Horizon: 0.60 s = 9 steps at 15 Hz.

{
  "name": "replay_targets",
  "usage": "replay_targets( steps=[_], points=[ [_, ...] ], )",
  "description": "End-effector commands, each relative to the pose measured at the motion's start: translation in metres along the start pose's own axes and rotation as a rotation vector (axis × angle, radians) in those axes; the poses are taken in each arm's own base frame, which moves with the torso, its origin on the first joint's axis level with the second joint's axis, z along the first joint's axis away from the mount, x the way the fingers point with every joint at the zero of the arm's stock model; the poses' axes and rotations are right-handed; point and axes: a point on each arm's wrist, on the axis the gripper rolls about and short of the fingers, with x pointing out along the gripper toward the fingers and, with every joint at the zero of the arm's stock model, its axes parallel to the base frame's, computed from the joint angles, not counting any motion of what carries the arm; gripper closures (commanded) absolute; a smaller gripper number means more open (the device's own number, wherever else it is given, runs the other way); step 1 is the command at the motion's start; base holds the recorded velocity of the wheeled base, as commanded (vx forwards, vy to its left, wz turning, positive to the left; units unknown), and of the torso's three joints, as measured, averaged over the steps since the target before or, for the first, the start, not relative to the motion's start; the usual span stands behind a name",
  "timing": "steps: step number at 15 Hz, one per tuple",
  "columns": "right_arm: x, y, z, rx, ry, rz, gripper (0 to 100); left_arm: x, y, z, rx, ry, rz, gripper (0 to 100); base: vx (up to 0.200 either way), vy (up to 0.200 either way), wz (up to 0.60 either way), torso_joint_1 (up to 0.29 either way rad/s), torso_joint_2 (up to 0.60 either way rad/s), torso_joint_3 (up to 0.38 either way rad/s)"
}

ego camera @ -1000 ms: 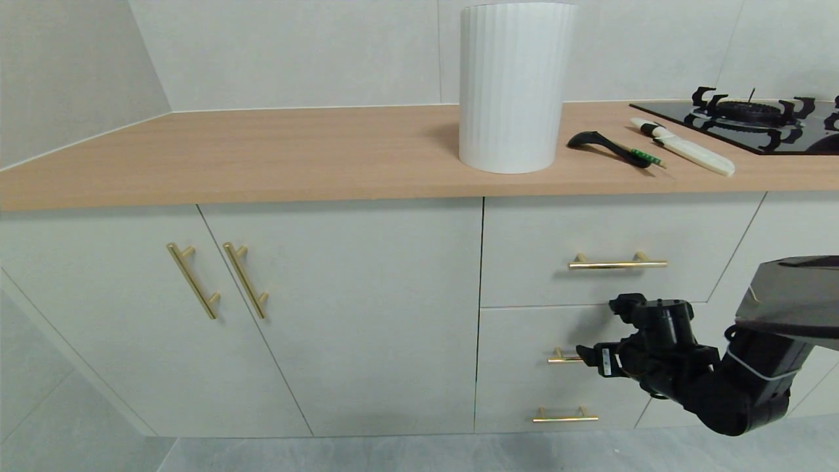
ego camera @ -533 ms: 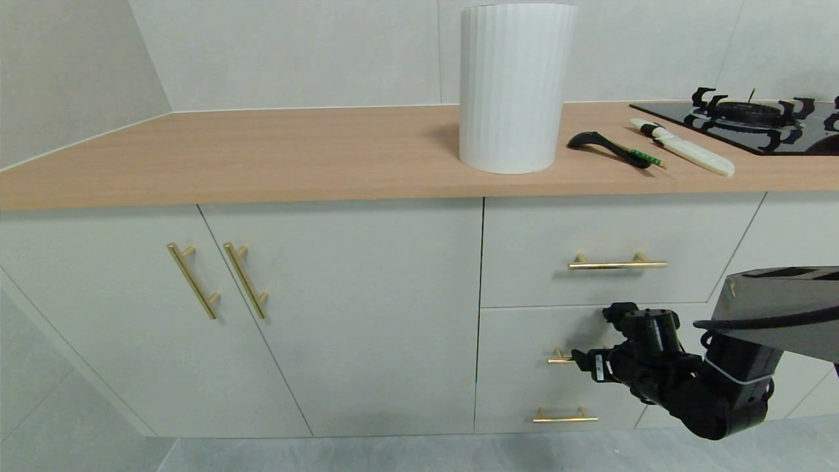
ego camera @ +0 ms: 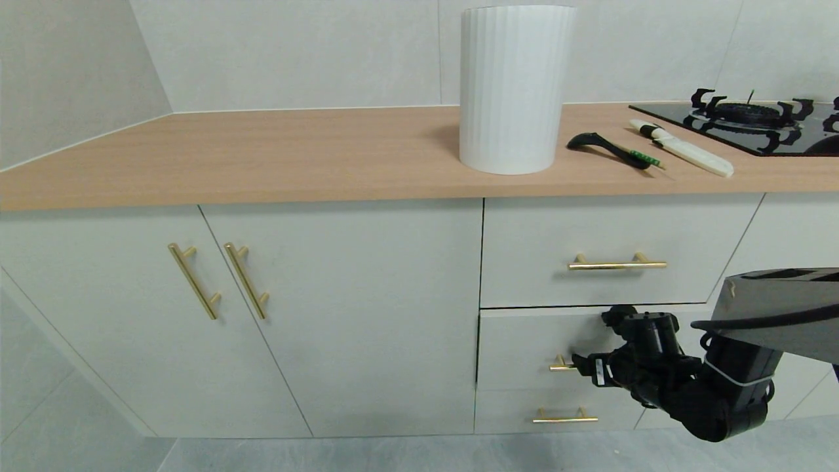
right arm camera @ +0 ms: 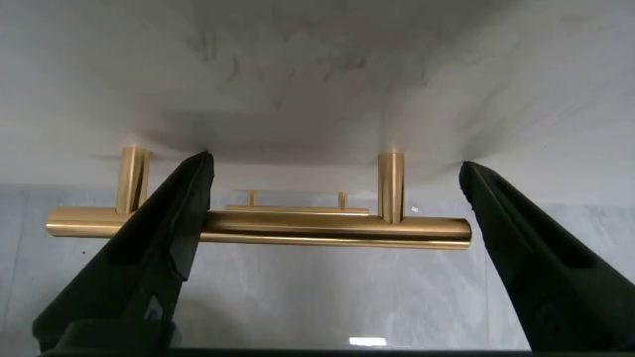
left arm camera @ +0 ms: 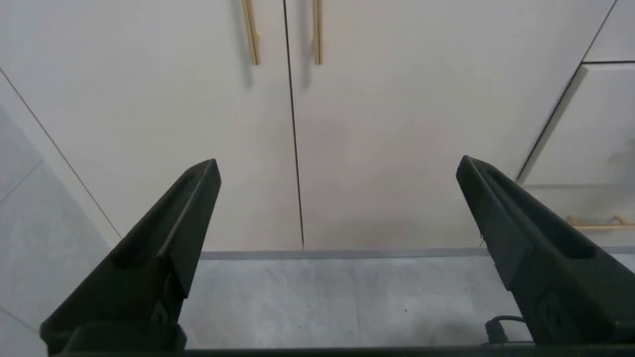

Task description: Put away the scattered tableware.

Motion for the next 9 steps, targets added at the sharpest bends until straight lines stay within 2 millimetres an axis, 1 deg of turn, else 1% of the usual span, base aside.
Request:
replay_targets(
  steps=[1,3,5,6,8,9],
  points=[
    [-0.001,0.000,0.000,-0.007,0.002,-0.001,0,0.000,0.000,0.000,0.000,0.001,0.001,0,0.000,0.000,0.00,0.000,0.00,0.000],
    [-0.005,-0.001,0.000,-0.012,0.008,-0.002,0,0.000,0.000,0.000,0.000,0.001,0.001,0,0.000,0.000,0.00,0.000,0.00,0.000],
    [-0.020,-0.003,0.002,-0.056,0.038,0.000,0,0.000,0.000,0.000,0.000,0.001,0.001,0,0.000,0.000,0.00,0.000,0.00,0.000],
    [-0.039,-0.005,0.009,-0.090,0.060,0.012,0,0.000,0.000,0.000,0.000,0.001,0.001,0,0.000,0.000,0.00,0.000,0.00,0.000],
    [-0.077,0.001,0.028,-0.119,0.073,0.040,0,0.000,0.000,0.000,0.000,0.001,0.001,0,0.000,0.000,0.00,0.000,0.00,0.000],
    [-0.104,0.003,0.041,-0.132,0.076,0.066,0,0.000,0.000,0.000,0.000,0.001,0.001,0,0.000,0.000,0.00,0.000,0.00,0.000]
  ],
)
